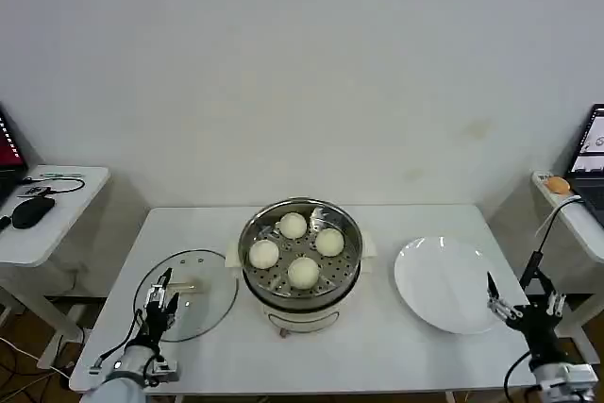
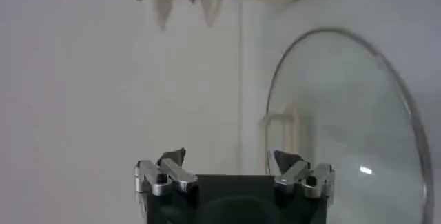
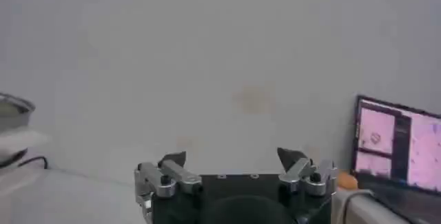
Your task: Take steamed baozi put them in steamer then cover it.
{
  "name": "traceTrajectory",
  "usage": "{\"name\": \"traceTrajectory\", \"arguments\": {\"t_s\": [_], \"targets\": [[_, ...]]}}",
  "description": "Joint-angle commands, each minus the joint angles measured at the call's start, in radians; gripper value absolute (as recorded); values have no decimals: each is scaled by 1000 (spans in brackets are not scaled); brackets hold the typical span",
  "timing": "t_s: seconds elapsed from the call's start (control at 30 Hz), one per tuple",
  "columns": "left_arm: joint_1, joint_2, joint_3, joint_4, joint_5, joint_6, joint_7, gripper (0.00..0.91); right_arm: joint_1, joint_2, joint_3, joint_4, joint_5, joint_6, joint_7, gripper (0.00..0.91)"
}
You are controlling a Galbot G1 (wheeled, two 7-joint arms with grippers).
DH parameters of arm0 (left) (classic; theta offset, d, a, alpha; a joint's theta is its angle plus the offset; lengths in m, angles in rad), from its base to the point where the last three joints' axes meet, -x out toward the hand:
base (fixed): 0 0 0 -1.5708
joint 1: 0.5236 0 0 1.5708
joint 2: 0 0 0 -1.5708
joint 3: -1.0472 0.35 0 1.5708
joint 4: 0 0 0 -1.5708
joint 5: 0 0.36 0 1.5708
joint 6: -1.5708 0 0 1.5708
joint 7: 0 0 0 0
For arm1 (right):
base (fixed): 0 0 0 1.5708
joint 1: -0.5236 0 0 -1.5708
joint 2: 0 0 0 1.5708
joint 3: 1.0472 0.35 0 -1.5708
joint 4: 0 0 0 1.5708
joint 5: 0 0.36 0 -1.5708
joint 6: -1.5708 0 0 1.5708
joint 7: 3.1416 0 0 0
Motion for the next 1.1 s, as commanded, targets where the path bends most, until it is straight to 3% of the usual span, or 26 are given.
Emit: {"name": "traceTrajectory", "arguments": {"t_s": [0.03,0.6,0.63,0.67,0.7,1.1], "targets": [[-108,1,21,108,54,0,1,907,-44,50,27,15,-31,17,-7,907],[-218,-38,53,232,51,11,-43,907,-52,57,31,-16,-61,40,-18,907],[-221,-41,52,237,51,10,-43,776,-52,58,30,-16,-63,42,-18,907],[-221,-41,53,241,49,10,-45,202,-52,58,30,-16,-64,42,-19,907],[-221,-42,54,243,48,9,-47,0,-51,58,30,-16,-63,42,-19,907],[-205,-51,54,238,51,-3,-59,0,-40,57,31,-28,-58,45,-12,907]]}}
